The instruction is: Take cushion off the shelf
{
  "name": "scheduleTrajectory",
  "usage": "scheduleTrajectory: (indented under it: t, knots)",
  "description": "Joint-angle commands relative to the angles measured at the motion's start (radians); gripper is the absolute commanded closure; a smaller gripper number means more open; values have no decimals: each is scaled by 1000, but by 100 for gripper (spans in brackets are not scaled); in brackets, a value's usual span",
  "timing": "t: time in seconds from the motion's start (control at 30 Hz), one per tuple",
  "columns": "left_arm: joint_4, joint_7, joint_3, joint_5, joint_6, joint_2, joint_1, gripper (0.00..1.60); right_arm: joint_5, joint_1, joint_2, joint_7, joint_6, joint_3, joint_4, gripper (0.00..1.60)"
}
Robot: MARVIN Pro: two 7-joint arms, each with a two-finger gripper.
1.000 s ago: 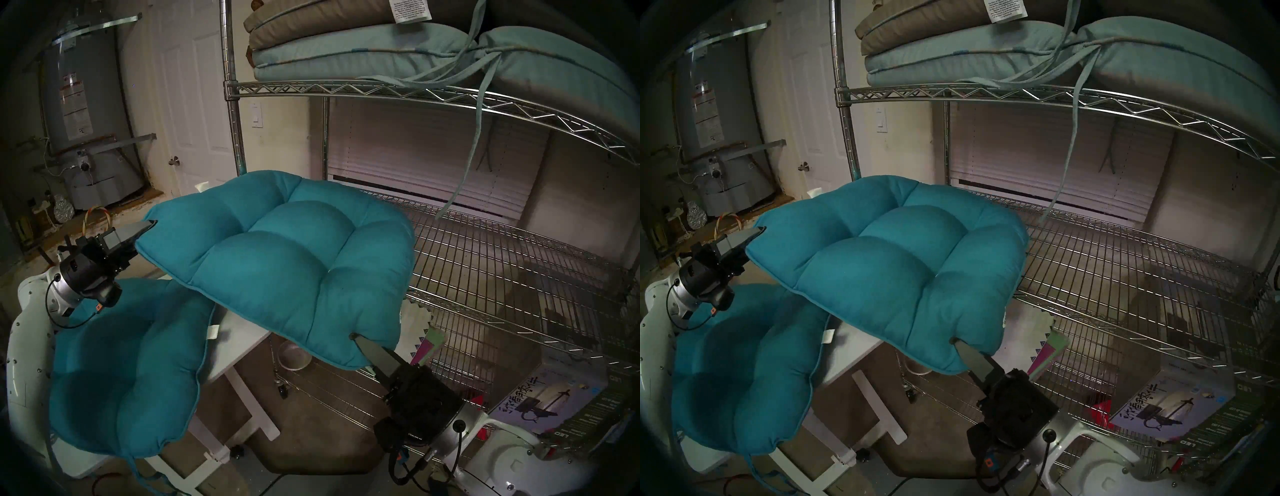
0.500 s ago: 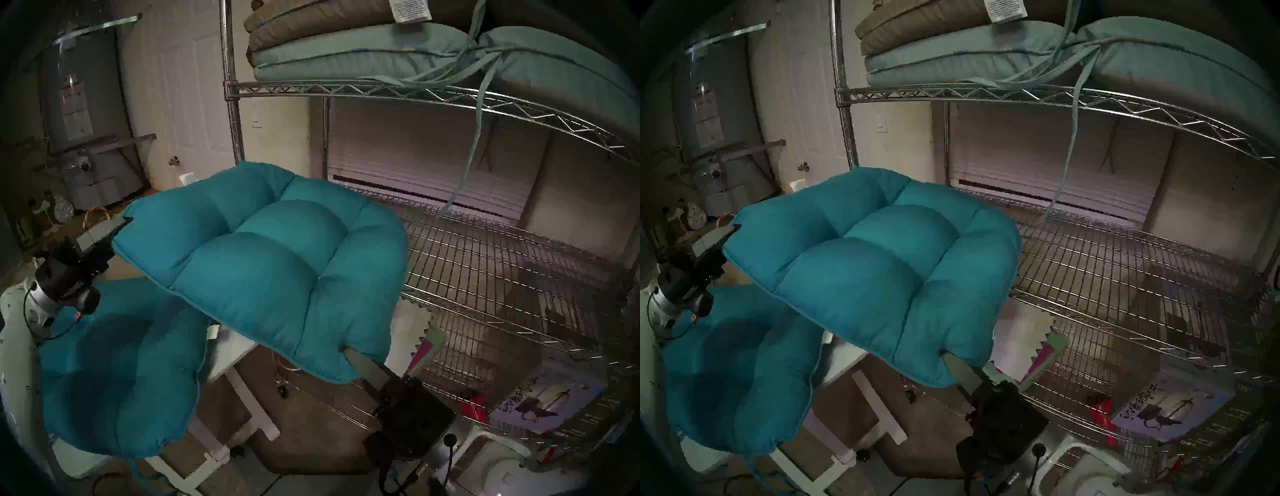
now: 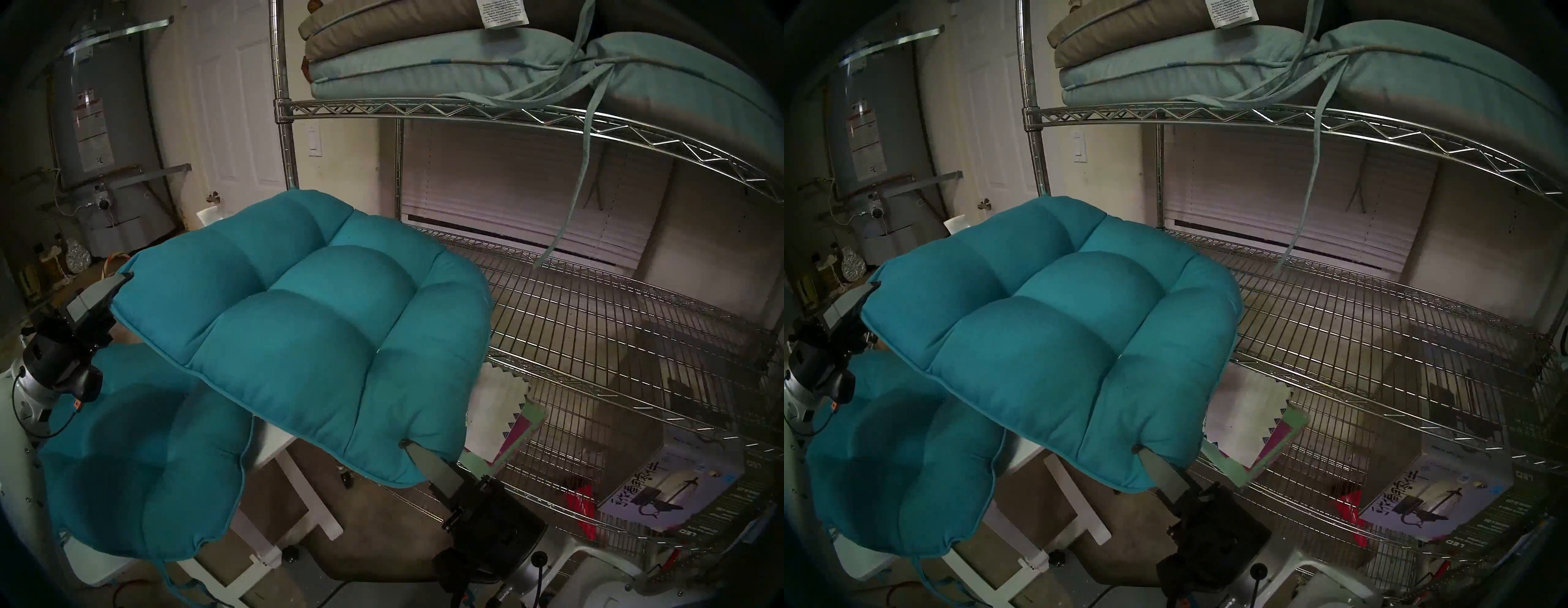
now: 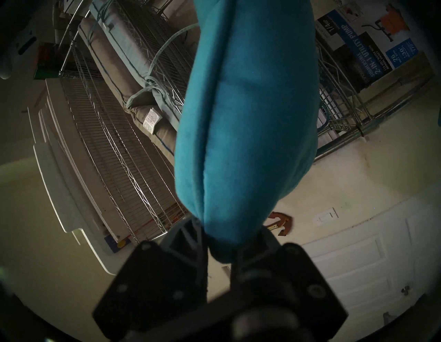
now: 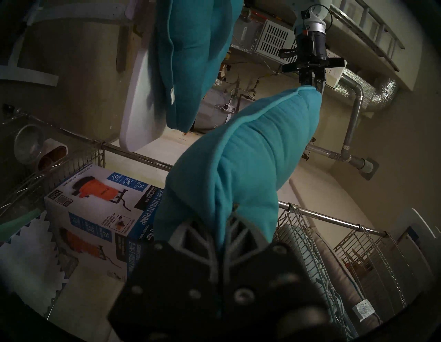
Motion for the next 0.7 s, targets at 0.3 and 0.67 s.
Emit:
scheduleTrajectory:
  t: [0.3, 0.67]
  knots:
    - [-59, 86, -102, -93, 4, -42, 75, 160, -38, 7, 8, -48, 1, -14, -37, 160]
    - [-75, 81, -116, -106, 4, -56, 109, 160, -51, 5, 8, -52, 2, -15, -37, 160]
